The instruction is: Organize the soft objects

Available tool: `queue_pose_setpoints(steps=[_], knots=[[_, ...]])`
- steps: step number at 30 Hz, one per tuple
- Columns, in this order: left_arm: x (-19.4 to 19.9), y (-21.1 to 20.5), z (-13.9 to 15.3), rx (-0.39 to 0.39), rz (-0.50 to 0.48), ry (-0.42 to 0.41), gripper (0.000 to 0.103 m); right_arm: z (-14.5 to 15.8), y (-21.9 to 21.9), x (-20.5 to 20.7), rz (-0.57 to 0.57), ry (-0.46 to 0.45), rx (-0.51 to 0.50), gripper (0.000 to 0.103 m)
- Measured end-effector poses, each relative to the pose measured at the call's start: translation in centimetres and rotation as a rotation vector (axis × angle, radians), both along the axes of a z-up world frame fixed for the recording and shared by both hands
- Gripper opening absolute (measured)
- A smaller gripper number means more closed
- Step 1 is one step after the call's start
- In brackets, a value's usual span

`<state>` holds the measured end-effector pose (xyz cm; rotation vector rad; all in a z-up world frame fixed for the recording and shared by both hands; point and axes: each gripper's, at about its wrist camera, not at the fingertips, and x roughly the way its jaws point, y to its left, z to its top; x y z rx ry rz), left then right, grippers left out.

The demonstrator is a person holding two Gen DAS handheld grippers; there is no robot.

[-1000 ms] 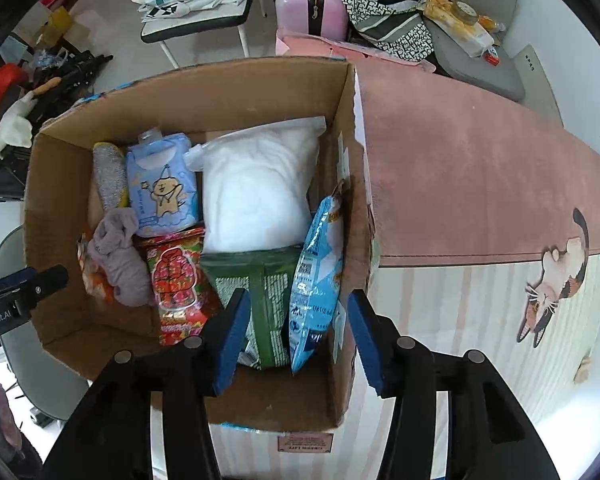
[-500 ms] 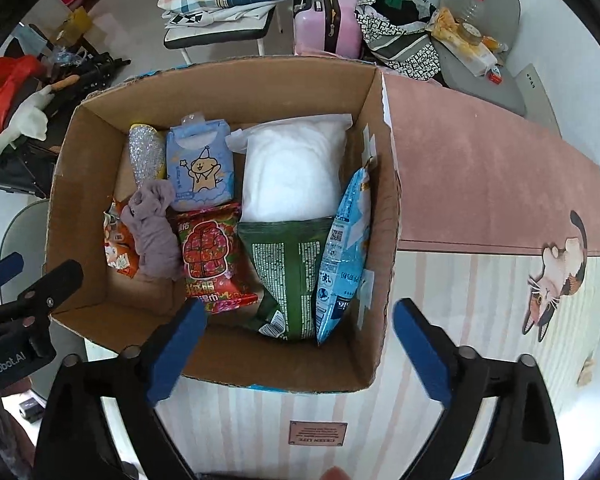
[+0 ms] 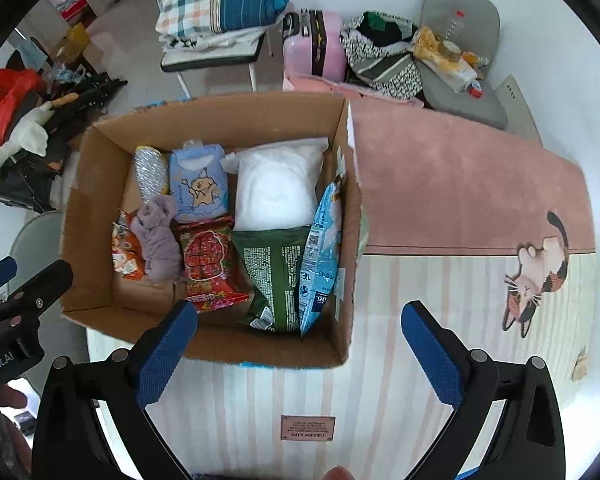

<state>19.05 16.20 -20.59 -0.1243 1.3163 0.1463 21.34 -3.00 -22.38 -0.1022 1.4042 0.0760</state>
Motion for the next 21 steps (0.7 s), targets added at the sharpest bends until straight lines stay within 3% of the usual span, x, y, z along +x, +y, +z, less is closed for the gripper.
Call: queue_pose_setpoints(steps=[10, 21], knots=[[-5.7, -1.9, 9.0, 0.024, -0.019, -0.149, 0.102, 9.7, -1.6, -6.3, 0.016, -0.171, 0.052, 0.103], [-11.4, -3.5, 15.9, 0.040, -0.035, -0.274, 0.102, 18.9, -2.3, -13.3, 0.046, -0.328, 0.067, 0.103]])
